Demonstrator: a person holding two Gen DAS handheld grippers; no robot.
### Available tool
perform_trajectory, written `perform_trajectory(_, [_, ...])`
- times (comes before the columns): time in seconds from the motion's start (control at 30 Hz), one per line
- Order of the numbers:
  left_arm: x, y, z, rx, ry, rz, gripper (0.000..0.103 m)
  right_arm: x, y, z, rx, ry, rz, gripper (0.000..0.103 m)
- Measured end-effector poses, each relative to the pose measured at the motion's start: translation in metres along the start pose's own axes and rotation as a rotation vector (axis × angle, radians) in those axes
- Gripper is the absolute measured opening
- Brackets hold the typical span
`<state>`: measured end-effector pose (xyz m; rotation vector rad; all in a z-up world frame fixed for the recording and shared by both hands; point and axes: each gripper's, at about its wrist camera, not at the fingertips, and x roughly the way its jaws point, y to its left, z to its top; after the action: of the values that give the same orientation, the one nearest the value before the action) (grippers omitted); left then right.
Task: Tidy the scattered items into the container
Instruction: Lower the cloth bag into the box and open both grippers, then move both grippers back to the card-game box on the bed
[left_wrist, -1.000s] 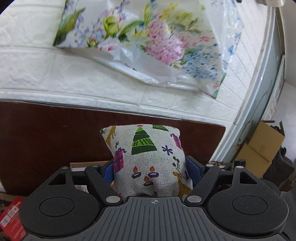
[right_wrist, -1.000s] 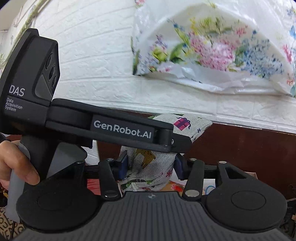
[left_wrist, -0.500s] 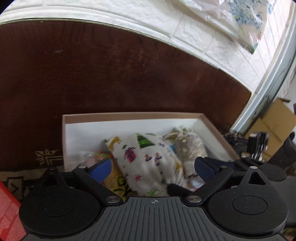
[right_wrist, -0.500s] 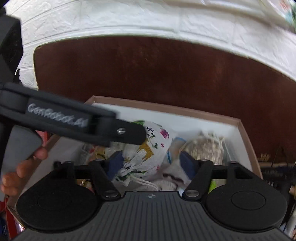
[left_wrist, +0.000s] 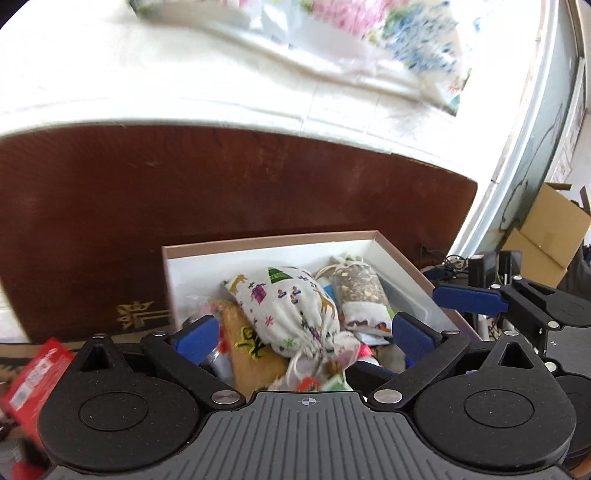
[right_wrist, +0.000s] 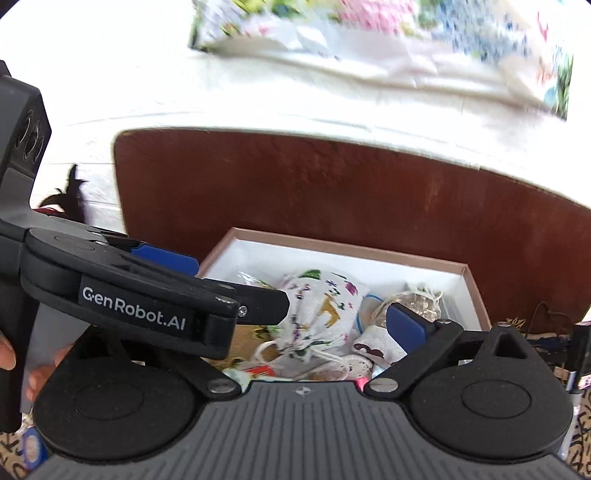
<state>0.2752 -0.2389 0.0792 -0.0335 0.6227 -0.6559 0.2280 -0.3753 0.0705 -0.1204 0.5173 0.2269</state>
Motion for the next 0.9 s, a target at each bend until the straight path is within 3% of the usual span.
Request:
perform_trajectory(0.2, [-0.057,-0.021,-0.023,0.058,-0.007,0.105,0.103,-0.049,0.033,-0.005,-0.073,-0.033,0.019,0.101])
perform_trajectory(0.67, [-0.174,0.001,-0.092,-0.043,-0.042,0.128,0.103,-0.139,0.147,-0.028,-0.151,-0.152,0.15,0.102])
perform_trajectory(0.9, [-0.221,0.037,-0.156,-0.125,-0.056,0.157,0.103,-0.153,0.201,-0.057,-0.151,-0.154,0.262,0.103])
